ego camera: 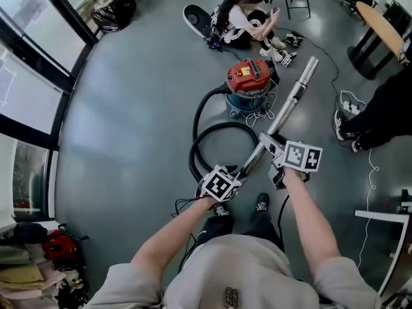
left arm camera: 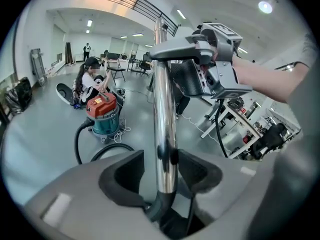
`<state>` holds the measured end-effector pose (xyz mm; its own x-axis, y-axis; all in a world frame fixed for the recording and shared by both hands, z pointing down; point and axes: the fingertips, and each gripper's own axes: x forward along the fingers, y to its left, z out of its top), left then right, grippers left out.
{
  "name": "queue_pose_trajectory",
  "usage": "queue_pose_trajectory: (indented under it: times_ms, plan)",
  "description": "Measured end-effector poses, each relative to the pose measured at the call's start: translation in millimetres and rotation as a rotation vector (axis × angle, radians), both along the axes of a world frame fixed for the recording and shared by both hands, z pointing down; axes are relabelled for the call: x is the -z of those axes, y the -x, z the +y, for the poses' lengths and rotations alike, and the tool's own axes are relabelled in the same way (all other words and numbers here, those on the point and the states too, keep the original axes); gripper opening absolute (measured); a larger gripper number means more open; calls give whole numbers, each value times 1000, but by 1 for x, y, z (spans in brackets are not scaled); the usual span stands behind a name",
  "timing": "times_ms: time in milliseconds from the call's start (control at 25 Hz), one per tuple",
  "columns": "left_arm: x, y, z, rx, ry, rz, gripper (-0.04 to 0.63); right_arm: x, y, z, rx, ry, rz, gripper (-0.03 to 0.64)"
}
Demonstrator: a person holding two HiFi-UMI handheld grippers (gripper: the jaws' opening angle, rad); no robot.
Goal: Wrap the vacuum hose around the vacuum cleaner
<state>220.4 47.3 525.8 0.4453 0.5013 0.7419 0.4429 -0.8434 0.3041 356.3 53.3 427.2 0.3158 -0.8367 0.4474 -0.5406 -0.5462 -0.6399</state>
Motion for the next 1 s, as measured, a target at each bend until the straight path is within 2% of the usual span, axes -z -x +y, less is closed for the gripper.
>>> queue_pose_trajectory:
  times_ms: [160, 440, 520, 840, 1000]
  plan:
    - [34, -14, -15, -94, -141, 113, 202, 15, -12, 6, 70, 16, 59, 192]
    - [157, -98, -9, -226, -398, 433, 202, 39, -27, 19, 196, -6, 127, 190]
    - [186, -118, -1, -269, -470, 503, 202, 42, -26, 20, 240, -11, 147, 190]
    - [241, -161, 27, -473, -697, 660, 202, 30, -2, 22, 422, 70, 201, 190]
    - [277, -177, 28, -538, -822, 771, 204, 30, 6, 20, 479, 90, 209, 190]
